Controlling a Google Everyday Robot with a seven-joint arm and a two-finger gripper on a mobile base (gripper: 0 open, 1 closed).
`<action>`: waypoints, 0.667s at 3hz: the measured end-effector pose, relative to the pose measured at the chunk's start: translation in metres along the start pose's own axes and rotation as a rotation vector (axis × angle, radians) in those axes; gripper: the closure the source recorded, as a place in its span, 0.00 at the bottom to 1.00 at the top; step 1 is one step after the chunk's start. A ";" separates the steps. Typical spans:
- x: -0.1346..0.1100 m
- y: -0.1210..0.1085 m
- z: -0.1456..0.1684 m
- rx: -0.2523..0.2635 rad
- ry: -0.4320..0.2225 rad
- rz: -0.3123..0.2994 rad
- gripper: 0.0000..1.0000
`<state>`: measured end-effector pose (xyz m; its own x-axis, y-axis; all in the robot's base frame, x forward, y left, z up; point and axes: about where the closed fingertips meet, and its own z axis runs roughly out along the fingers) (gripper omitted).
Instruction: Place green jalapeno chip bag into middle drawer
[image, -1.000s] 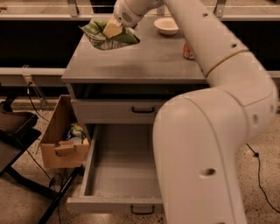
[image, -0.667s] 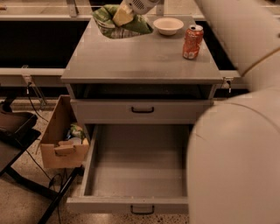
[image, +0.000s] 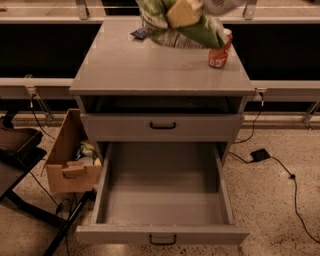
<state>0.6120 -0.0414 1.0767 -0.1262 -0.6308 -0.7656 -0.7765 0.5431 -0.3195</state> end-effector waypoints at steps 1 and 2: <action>0.052 0.042 -0.011 -0.051 -0.021 0.135 1.00; 0.122 0.077 0.021 -0.126 -0.052 0.265 1.00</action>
Offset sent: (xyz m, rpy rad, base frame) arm -0.1053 -0.0452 -0.3477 0.3945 0.5135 -0.0702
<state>0.5500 -0.0646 0.9471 -0.3056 -0.4450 -0.8418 -0.7915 0.6102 -0.0352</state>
